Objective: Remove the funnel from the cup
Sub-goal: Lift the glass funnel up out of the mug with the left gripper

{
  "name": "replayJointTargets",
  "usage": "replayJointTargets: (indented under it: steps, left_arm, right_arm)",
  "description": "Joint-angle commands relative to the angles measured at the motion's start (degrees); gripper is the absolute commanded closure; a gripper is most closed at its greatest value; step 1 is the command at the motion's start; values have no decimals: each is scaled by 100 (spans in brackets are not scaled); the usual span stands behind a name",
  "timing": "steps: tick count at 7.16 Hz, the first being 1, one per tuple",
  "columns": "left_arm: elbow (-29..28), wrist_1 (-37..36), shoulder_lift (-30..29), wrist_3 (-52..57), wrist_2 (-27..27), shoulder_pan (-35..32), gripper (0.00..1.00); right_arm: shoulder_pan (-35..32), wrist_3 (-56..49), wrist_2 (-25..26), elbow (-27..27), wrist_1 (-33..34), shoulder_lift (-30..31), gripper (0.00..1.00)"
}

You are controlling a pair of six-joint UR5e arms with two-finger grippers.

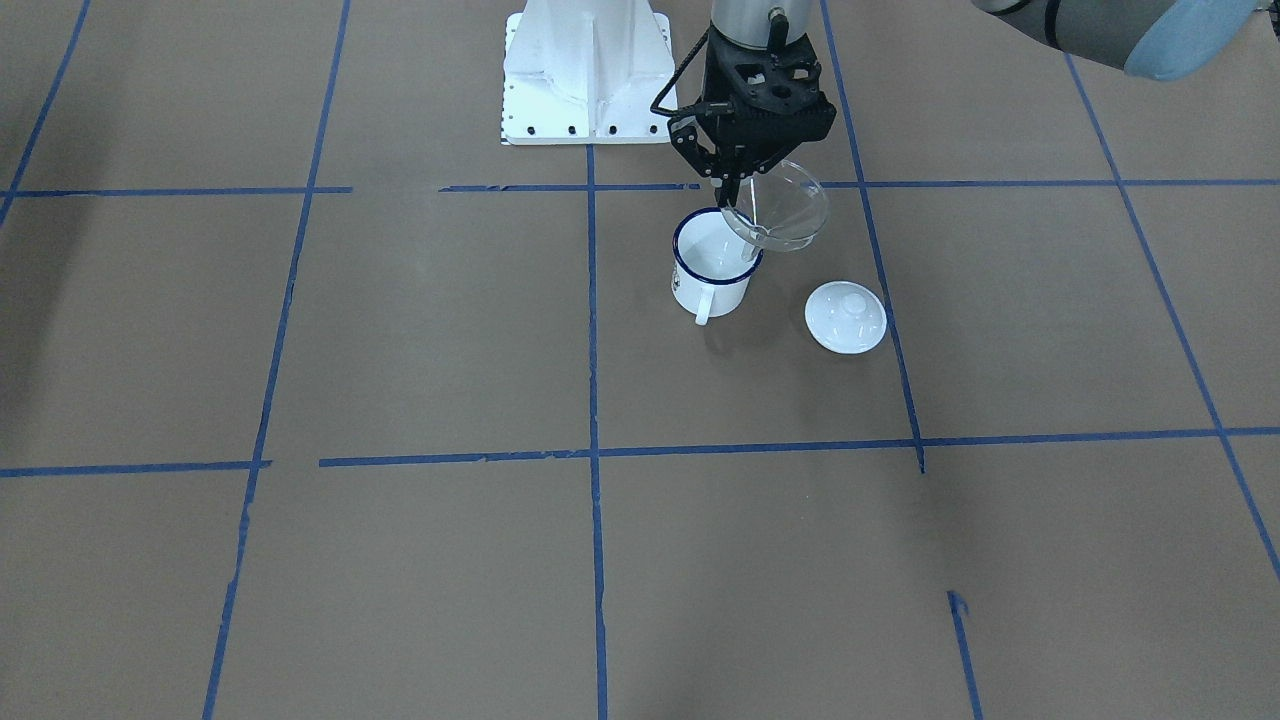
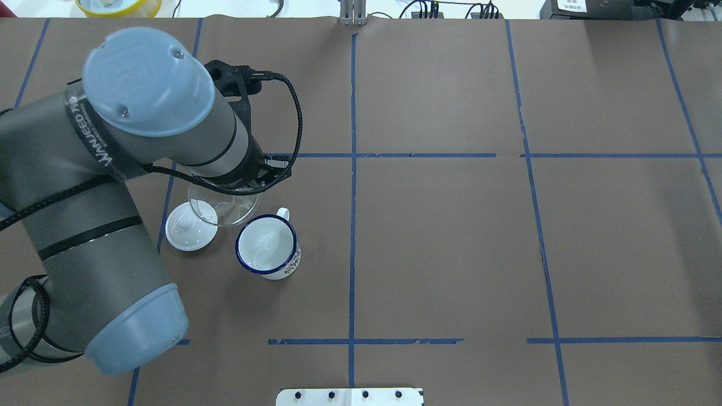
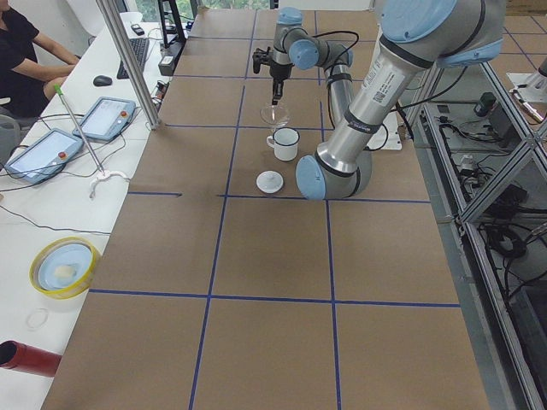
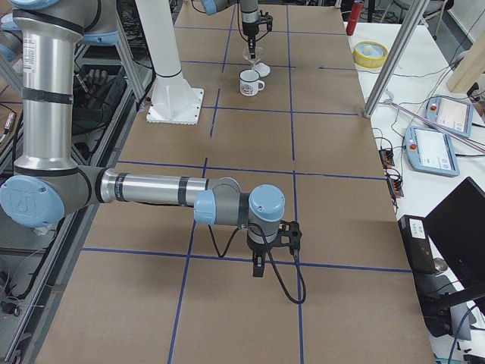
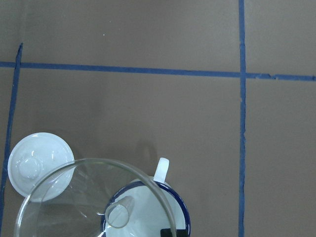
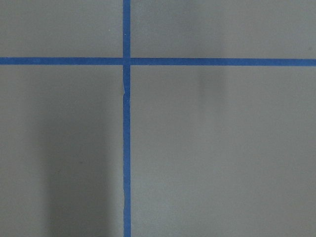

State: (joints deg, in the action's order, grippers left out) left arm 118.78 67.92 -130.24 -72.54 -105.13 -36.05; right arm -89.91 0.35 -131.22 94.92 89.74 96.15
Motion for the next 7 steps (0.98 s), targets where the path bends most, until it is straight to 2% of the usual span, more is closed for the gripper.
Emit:
replayJointTargets:
  steps: [1,2,5,7]
  left_arm:
    - [-302,1295,270,-1038,350,-341,100]
    - [-494,1842,350,-1626,657,-394,100]
    - [-1591,3310,438,-3244,1966,-403,100]
    - [-2111,4356,798,-3975,2546,-403,100]
  right_arm:
    - [0,0,0,0,0,0,0]
    - [0,0,0,0,0,0,0]
    - [0,0,0,0,0,0,0]
    - [0,0,0,0,0,0,0]
